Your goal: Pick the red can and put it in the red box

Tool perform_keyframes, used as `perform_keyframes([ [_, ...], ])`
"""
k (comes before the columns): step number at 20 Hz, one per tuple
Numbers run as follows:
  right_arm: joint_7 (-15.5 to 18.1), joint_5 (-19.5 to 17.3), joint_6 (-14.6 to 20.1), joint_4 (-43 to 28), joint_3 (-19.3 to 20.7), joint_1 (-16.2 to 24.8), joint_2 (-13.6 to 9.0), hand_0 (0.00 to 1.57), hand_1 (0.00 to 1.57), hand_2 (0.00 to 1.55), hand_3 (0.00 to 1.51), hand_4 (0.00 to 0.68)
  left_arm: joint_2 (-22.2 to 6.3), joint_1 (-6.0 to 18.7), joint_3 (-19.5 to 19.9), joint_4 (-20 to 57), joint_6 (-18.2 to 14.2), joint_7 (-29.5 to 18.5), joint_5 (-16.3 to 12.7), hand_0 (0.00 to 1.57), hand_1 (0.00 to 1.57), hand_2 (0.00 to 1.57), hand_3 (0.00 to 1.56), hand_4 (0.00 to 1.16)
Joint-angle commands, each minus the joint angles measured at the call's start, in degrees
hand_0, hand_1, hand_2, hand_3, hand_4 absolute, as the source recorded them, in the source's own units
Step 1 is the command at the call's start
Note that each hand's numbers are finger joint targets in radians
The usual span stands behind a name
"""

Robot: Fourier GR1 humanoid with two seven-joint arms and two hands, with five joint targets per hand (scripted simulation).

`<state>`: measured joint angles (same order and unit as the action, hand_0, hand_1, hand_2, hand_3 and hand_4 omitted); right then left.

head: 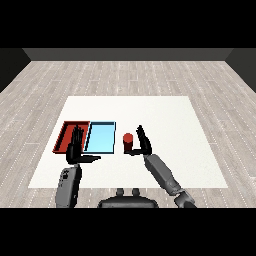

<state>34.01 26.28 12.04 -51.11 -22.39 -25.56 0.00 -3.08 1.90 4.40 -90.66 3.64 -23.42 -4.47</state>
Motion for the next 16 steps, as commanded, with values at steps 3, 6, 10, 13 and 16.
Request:
perform_keyframes([
  [3,3.5,3.3,-2.8,6.7,0.3,-2.2,0.0,0.00,0.00,0.00,0.00,0.000,1.8,-2.0,-3.3,-3.6,-1.5,1.3,2.1,0.00,0.00,0.00,0.00,0.00],
  [6,7.5,12.0,1.2,10.8,-8.2,-6.0,0.0,0.00,0.00,0.00,0.00,0.000,1.6,-0.4,-2.1,-1.9,-1.6,0.7,1.5,0.00,0.00,0.00,0.00,0.00],
  [10,2.6,6.7,0.5,8.0,-3.4,-5.1,0.0,0.00,0.00,0.00,0.00,0.000,-0.2,3.0,0.3,2.4,-0.4,0.2,0.2,0.00,0.00,0.00,0.00,0.00],
  [13,5.1,12.0,2.4,9.5,-7.7,-7.0,0.0,0.00,0.00,0.00,0.00,0.000,-1.8,1.5,2.3,0.9,1.7,0.5,-2.2,0.00,0.00,0.00,0.00,0.00],
  [16,8.7,16.1,-1.9,16.5,-8.4,-10.2,0.0,0.00,0.00,0.00,0.00,0.000,1.1,1.6,-0.9,2.0,-1.0,-1.5,1.2,0.00,0.00,0.00,0.00,0.00],
])
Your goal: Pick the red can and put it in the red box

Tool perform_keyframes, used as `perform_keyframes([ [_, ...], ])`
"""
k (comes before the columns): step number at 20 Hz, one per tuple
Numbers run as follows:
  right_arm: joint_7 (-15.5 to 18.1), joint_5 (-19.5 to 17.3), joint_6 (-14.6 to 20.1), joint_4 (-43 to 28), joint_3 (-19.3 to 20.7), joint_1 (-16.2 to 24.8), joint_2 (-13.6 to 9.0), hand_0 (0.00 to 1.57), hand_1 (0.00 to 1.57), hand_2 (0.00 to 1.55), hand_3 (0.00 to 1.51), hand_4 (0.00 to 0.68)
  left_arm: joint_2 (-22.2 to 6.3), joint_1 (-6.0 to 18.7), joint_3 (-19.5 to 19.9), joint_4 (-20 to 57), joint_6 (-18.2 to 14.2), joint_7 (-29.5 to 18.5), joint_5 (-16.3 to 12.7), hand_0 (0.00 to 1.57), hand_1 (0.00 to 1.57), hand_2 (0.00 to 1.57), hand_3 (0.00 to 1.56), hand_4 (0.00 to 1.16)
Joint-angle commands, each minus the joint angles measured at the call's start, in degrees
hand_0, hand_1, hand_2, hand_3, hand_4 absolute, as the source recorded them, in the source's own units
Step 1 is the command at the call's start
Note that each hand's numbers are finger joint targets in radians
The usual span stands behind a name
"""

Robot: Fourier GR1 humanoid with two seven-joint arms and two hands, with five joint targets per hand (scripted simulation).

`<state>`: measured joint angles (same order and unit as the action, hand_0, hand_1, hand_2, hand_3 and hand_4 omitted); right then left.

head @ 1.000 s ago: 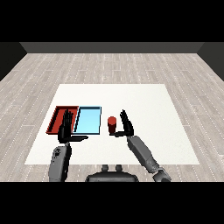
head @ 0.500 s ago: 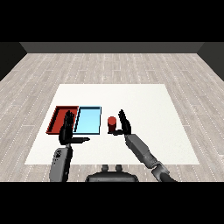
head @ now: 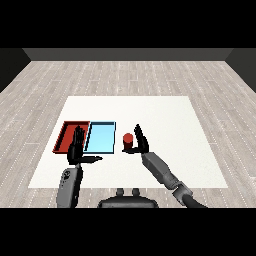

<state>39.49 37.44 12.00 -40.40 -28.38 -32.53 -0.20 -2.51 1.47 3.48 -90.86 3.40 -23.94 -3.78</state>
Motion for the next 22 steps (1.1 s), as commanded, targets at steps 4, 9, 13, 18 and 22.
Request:
perform_keyframes([
  [4,3.1,9.9,2.8,3.0,-9.3,-3.8,0.2,0.00,0.00,0.00,0.00,0.000,-0.1,-0.8,-0.6,-1.8,-1.0,1.0,1.2,0.00,0.00,0.00,0.00,0.00],
  [9,3.2,10.2,-0.9,3.4,-8.2,-4.0,0.2,0.00,0.00,0.00,0.00,0.000,-0.1,2.4,0.3,3.6,-0.2,-2.1,0.7,0.00,0.00,0.00,0.00,0.00],
  [13,3.1,8.5,-1.1,2.4,-7.7,-1.7,0.2,0.00,0.00,0.00,0.00,0.000,0.6,0.5,-0.7,0.8,-0.5,-0.2,0.6,0.00,0.00,0.00,0.00,0.00],
  [18,2.2,11.0,0.1,5.0,-8.5,-6.4,0.2,0.00,0.00,0.00,0.00,0.000,-1.2,0.5,1.1,2.1,1.1,-1.2,-0.4,0.00,0.00,0.00,0.00,0.00],
  [22,-2.1,14.7,8.2,4.3,-13.3,-9.1,0.2,0.00,0.00,0.00,0.00,0.000,-2.3,-0.1,1.8,-1.3,1.5,1.8,-1.5,0.00,0.00,0.00,0.00,0.00],
])
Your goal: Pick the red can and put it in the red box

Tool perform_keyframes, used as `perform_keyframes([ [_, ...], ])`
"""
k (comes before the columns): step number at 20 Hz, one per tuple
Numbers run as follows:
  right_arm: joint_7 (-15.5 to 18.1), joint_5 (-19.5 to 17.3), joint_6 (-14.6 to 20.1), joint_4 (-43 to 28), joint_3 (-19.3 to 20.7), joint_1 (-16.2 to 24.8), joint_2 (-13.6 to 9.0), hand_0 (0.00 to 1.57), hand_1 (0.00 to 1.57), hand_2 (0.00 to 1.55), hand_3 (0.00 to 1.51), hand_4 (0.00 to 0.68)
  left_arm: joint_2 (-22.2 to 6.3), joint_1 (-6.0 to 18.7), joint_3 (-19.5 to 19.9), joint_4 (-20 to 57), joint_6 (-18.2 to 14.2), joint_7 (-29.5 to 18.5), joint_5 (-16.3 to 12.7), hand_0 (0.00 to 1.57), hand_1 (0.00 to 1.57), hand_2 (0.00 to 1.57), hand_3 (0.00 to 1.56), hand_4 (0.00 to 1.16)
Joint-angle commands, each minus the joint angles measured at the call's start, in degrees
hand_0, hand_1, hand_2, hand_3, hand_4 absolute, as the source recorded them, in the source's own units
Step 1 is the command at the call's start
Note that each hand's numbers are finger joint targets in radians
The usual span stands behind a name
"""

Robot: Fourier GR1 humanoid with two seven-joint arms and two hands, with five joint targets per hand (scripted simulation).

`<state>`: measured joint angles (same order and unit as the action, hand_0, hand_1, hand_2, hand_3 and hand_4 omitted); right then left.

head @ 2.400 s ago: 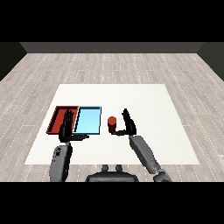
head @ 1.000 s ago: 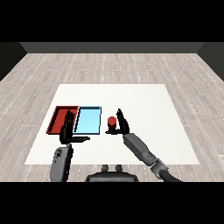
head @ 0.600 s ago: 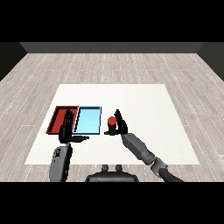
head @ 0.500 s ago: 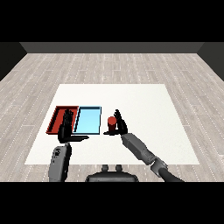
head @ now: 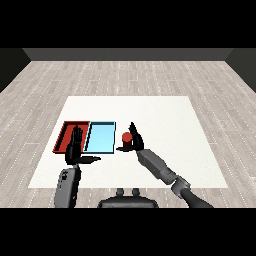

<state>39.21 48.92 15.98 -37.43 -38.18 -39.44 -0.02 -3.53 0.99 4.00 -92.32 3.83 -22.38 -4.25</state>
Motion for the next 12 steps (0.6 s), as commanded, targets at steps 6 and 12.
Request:
perform_keyframes([
  [6,-1.6,3.7,10.1,4.7,-1.3,-3.0,0.0,1.57,1.57,1.52,1.47,0.582,0.5,-0.7,-0.9,0.0,-0.3,-0.9,1.2,0.00,0.00,0.00,0.00,0.00],
  [12,-8.1,4.7,13.0,7.0,-4.9,-5.7,0.0,1.57,1.57,1.49,1.44,0.566,0.8,1.2,-0.1,2.5,-1.4,-2.1,1.5,0.00,0.00,0.00,0.00,0.00],
])
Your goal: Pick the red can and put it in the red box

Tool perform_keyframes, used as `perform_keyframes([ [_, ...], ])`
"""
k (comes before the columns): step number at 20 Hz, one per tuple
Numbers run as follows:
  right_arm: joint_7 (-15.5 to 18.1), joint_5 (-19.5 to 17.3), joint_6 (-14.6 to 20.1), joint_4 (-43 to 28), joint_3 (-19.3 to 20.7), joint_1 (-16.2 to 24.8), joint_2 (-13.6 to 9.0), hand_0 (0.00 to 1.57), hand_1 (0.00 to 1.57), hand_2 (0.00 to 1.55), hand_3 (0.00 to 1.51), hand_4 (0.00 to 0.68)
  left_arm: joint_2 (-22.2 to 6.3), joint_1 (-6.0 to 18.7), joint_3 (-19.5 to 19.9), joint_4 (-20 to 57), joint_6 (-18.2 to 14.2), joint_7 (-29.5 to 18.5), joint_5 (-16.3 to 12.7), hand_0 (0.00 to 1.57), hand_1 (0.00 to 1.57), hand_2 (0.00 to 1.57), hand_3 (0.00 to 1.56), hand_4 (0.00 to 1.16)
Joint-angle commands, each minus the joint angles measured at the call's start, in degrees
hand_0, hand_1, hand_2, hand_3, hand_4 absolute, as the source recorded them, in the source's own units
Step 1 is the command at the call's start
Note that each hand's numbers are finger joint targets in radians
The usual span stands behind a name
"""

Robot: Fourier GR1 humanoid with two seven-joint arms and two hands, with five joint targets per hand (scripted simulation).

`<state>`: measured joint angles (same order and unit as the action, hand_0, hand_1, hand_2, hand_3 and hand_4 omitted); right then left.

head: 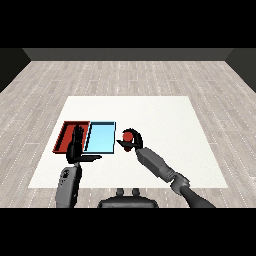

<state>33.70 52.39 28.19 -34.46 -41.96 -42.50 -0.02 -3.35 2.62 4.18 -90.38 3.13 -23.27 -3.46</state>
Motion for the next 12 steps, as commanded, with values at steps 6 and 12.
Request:
perform_keyframes([
  [6,-3.4,2.4,5.6,-0.7,-3.6,-1.0,0.0,1.57,1.57,1.49,1.43,0.575,-0.1,0.4,-0.2,2.3,0.7,-1.4,0.3,0.00,0.00,0.00,0.00,0.00],
  [12,-5.8,-5.7,4.7,-4.1,1.6,2.2,0.0,1.57,1.57,1.49,1.43,0.582,0.2,3.4,-0.3,2.2,-1.3,-0.2,1.6,0.00,0.00,0.00,0.00,0.00],
])
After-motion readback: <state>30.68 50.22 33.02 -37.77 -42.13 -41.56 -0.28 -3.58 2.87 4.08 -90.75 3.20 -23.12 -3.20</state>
